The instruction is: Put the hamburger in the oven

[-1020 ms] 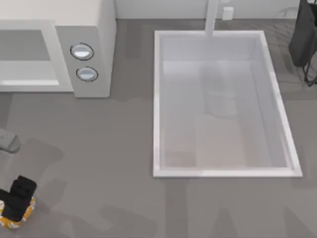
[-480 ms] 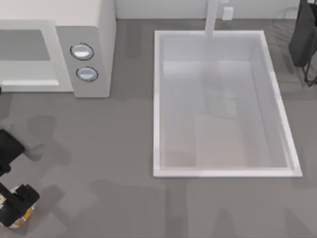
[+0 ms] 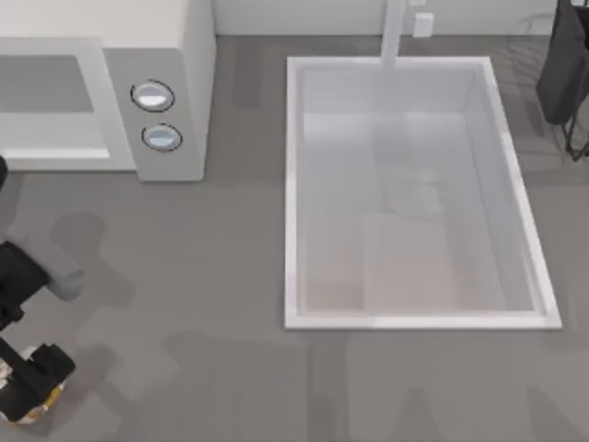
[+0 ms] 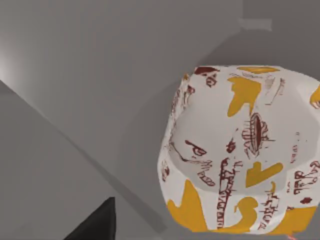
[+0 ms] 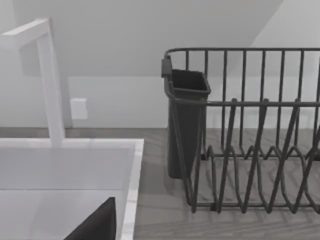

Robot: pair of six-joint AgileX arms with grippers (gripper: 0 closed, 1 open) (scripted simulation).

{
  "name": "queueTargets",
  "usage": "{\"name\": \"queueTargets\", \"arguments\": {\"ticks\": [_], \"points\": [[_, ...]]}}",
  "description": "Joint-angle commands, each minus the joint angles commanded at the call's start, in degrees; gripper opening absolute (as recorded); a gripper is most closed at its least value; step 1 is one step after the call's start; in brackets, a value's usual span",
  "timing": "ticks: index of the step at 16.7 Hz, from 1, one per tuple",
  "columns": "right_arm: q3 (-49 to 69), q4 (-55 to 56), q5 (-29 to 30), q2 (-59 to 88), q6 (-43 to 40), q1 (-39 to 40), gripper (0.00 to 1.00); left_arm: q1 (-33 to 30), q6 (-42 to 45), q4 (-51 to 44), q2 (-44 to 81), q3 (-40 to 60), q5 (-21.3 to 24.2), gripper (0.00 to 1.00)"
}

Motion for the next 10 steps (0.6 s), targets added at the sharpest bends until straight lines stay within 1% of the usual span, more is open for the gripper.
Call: {"name": "queueTargets", "arguments": {"ticks": [2,7,10], "points": [[0.00,0.00,0.00,0.00,0.00,0.00,1.00,-0.05,0.10,3.26,1.73,-1.72,0.00,1.00],[0.00,0.00,0.00,0.00,0.00,0.00,1.00,0.05,0.31,17.42,8.55,-8.08,-0.01,1.00],[0.00,0.00,0.00,0.00,0.00,0.00,1.00,0.08,0.42,21.26,10.95,-10.19,-0.01,1.00]]}}
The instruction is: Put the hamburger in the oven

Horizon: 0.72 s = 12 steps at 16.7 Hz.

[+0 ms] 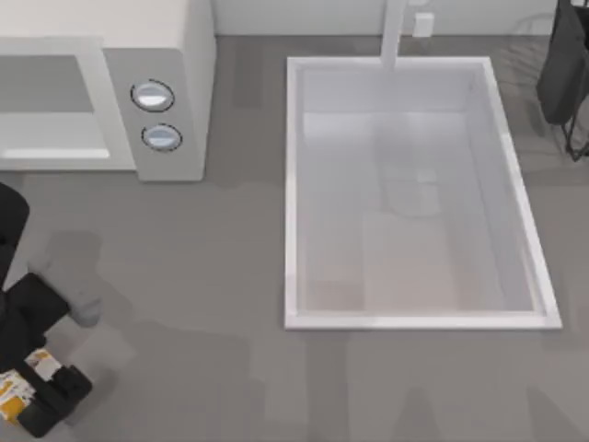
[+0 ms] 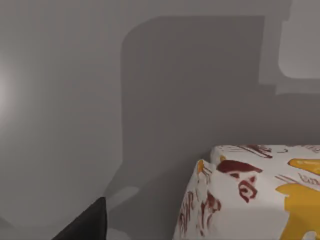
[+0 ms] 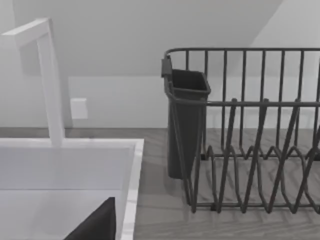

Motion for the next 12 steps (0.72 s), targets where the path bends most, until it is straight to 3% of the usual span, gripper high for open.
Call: {"name": "queueTargets", "arguments": {"ticks": [4,12], "points": [[0.00,0.00,0.00,0.00,0.00,0.00,1.00,0.00,0.00,0.10,0.07,-0.06,0.00,1.00],[0.00,0.00,0.00,0.00,0.00,0.00,1.00,0.00,0.00,0.10,0.07,-0.06,0.00,0.40]]}}
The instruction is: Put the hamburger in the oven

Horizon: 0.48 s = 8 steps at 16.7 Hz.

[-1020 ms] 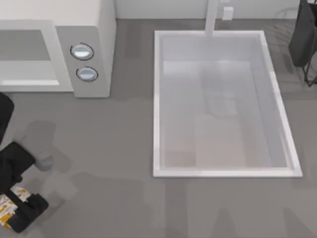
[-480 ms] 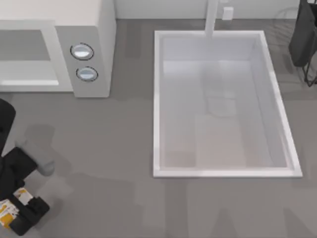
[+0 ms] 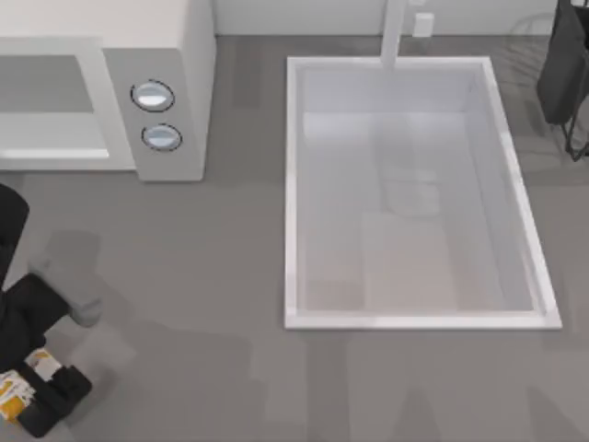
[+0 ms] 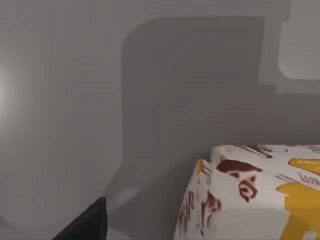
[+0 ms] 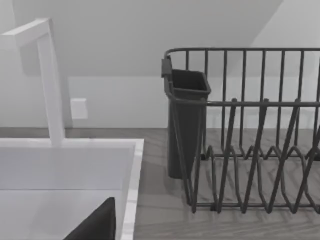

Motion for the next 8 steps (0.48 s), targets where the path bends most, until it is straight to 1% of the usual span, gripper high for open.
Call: {"name": "queueTargets", "arguments": {"ticks": [5,6,8], "points": [[0.00,0.00,0.00,0.00,0.00,0.00,1.00,0.00,0.00,0.00,0.00,0.00,0.00,0.02],[0.00,0.00,0.00,0.00,0.00,0.00,1.00,0.00,0.00,0.00,0.00,0.00,0.00,0.00],[0.00,0.00,0.00,0.00,0.00,0.00,1.00,0.00,0.00,0.00,0.00,0.00,0.00,0.00]]}}
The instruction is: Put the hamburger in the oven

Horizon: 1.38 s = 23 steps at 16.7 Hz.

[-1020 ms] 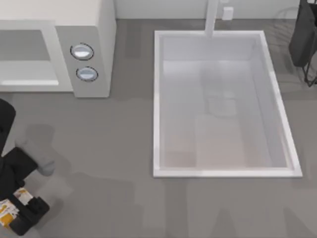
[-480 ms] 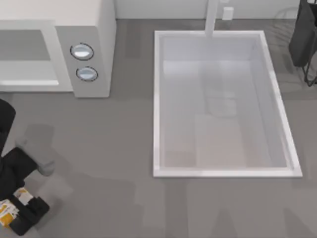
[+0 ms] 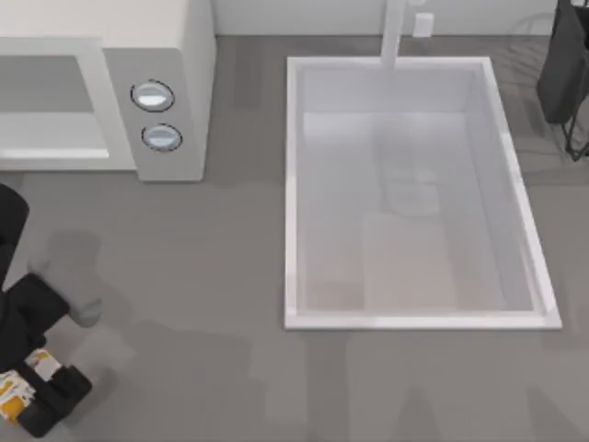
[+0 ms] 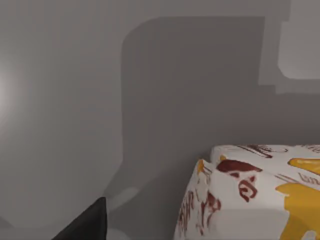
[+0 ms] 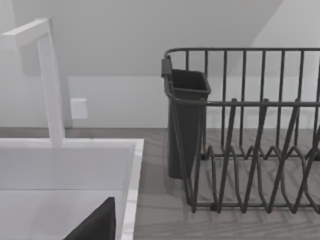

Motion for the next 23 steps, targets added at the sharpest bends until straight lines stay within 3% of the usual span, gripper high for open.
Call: {"name": "queueTargets", "arguments": {"ticks": [5,6,10,17,23], "points": [[0.00,0.00,0.00,0.00,0.00,0.00,1.00,0.00,0.00,0.00,0.00,0.00,0.00,0.00],[0.00,0.00,0.00,0.00,0.00,0.00,1.00,0.26,0.12,-5.25,-4.10,2.44,1.21,0.00],[0.00,0.00,0.00,0.00,0.00,0.00,1.00,0.30,0.17,-9.54,-5.63,5.94,1.22,0.00],[0.00,0.00,0.00,0.00,0.00,0.00,1.00,0.03,-0.13,-29.79,-12.87,17.29,1.23,0.00],[0.00,0.00,0.00,0.00,0.00,0.00,1.00,0.11,-0.19,-31.42,-13.98,18.50,1.19,0.00]]}}
